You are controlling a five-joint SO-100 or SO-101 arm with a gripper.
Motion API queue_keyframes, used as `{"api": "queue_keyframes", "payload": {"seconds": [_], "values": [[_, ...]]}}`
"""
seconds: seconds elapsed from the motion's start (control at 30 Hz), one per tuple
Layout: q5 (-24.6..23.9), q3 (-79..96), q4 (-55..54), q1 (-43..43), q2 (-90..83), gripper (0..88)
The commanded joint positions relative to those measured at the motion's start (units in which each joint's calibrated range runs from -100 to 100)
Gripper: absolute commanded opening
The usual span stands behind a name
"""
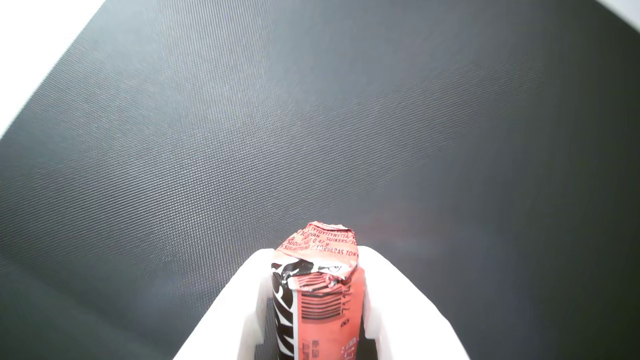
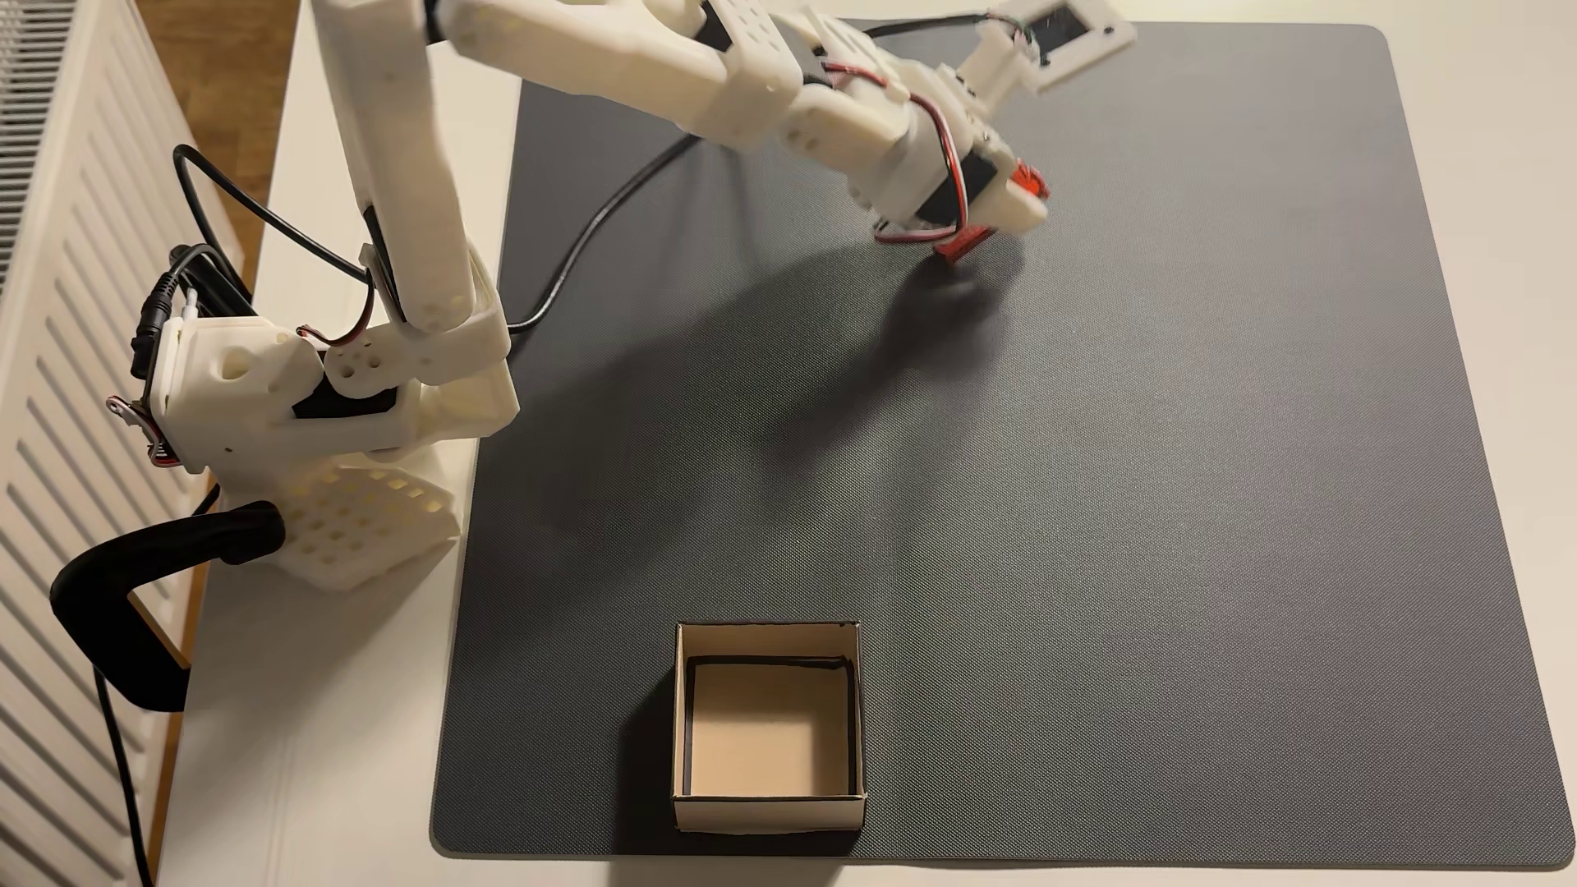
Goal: Pick the red object and place it in the box
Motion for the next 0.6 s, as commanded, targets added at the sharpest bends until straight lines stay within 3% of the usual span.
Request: {"api": "queue_keyframes", "payload": {"seconds": [0.0, 0.3, 0.57], "values": [[2.0, -1.5, 7.4, 2.2, -13.6, 10.7], [7.5, 4.8, 17.3, 14.6, -40.5, 13.5], [8.6, 19.1, 26.9, 23.2, -57.8, 11.6]]}}
